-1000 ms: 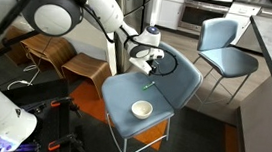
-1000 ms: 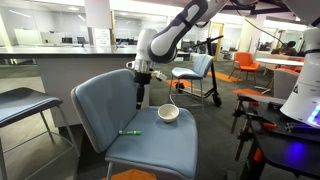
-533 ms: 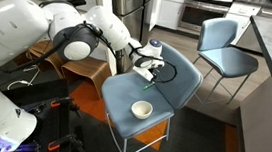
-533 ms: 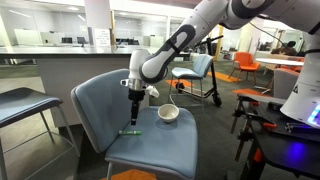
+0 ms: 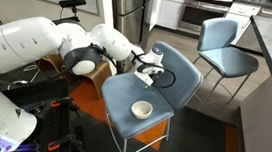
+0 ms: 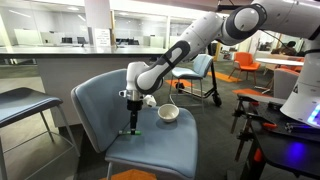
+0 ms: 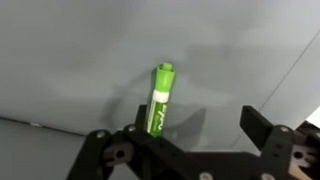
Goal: Put the marker in the bowl
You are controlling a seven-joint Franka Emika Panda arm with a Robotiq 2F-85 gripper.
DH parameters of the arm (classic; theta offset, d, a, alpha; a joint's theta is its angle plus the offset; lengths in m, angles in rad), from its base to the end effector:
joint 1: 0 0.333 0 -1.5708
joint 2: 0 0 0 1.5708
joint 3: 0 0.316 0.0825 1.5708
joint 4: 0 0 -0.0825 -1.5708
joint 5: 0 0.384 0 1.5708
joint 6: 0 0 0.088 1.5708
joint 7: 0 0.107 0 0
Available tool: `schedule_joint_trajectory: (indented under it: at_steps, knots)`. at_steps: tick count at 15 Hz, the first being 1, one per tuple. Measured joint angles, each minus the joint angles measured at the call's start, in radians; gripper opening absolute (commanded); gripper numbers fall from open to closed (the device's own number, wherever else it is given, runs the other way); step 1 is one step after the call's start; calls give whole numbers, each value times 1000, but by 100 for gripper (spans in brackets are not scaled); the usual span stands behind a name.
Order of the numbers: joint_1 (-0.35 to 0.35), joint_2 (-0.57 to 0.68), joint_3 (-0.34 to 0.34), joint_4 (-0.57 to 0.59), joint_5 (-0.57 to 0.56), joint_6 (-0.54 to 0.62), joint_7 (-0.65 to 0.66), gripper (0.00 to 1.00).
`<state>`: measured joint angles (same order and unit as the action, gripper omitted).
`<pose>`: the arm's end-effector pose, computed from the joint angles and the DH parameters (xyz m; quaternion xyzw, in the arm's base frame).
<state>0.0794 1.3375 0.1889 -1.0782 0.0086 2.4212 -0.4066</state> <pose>0.7198 0.1526 -0.0044 -0.9617 -0.2573 -0.0178 0.0930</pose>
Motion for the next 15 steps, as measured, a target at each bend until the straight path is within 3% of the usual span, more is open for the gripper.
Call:
schedule_joint_trajectory:
  at_steps: [3,5,6,7,15]
  knots:
    - [5,43,-2,65,0,-45,0,100]
    - [6,68,-5,103,0,-68,0,90]
    - [5,81,-6,120,0,-78,0,71]
    - [5,92,-8,137,0,-86,0,69]
    - [5,126,-20,186,0,-96,0,7]
